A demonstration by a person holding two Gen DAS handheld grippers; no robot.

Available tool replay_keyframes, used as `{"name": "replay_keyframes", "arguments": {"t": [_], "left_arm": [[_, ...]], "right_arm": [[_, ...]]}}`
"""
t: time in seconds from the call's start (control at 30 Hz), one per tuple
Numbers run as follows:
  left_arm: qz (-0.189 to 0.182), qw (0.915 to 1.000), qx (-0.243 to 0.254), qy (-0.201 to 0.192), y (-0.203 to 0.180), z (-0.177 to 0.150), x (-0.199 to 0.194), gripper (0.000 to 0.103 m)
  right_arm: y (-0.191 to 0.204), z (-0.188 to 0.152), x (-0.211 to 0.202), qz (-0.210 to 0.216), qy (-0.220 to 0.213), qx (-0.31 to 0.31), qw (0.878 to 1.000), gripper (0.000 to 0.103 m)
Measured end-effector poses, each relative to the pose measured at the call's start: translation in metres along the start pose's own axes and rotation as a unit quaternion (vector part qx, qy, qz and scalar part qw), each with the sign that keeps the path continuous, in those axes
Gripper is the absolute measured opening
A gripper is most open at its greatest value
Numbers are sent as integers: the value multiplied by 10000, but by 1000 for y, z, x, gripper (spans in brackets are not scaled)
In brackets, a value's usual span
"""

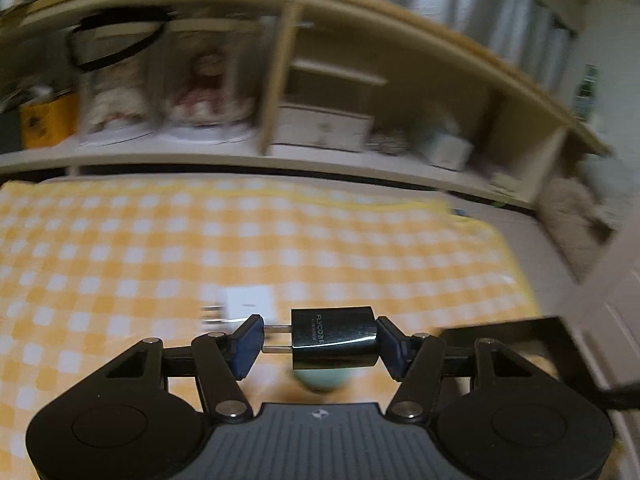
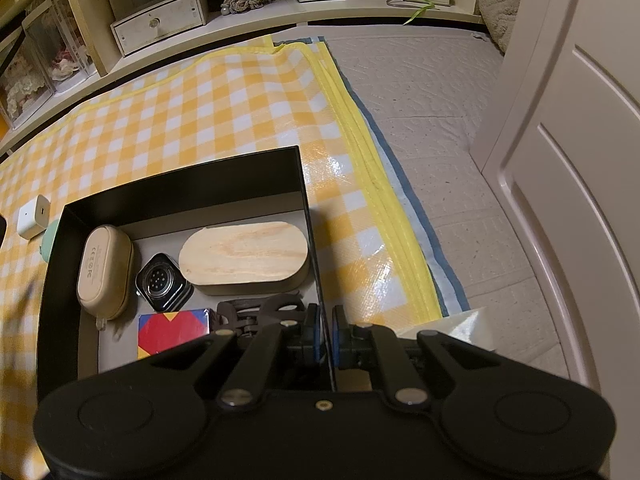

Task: Organize rigid objects
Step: 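Carry the black charger with the left tool over the black box, then drop the black charger into the box by opening the left tool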

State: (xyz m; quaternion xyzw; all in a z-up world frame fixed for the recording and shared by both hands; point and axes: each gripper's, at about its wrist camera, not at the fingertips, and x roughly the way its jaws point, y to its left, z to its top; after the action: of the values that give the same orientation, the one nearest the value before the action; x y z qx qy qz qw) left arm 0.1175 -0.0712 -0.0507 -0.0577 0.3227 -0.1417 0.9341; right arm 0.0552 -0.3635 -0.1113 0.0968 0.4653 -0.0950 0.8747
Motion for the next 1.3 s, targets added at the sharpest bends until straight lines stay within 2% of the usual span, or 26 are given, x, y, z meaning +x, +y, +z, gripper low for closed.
{"name": "replay_keyframes", "arguments": {"t": [0.17,0.4,0.53,0.7,0.8,0.93,1.1,1.3], "left_arm": [[-672,9960,586,114,-39,-10,-13,61],[-1281,9843,1117,480,-77,-37,-21,61],[-1629,9696,1727,586,-91,-47,-22,61],[-1933,9471,2406,880,-101,-60,-20,61],[-2019,9403,2544,1022,-104,-64,-18,61],[-2074,9359,2624,1103,-108,-65,-20,61],[-2009,9393,2482,1255,-109,-64,-21,61],[-1941,9388,2586,1187,-112,-66,-25,61]], "right_arm": [[0,0,0,-1,0,-3,10000,8],[0,0,0,5,0,3,10000,8],[1,0,0,-1,4,-8,10000,8],[5,-3,3,-57,89,-113,9999,8],[6,-3,2,-51,90,-109,9999,8],[7,-3,3,-53,95,-91,9999,6],[6,0,5,-24,108,-38,9999,6],[5,1,6,-22,109,-32,9999,6]]}}
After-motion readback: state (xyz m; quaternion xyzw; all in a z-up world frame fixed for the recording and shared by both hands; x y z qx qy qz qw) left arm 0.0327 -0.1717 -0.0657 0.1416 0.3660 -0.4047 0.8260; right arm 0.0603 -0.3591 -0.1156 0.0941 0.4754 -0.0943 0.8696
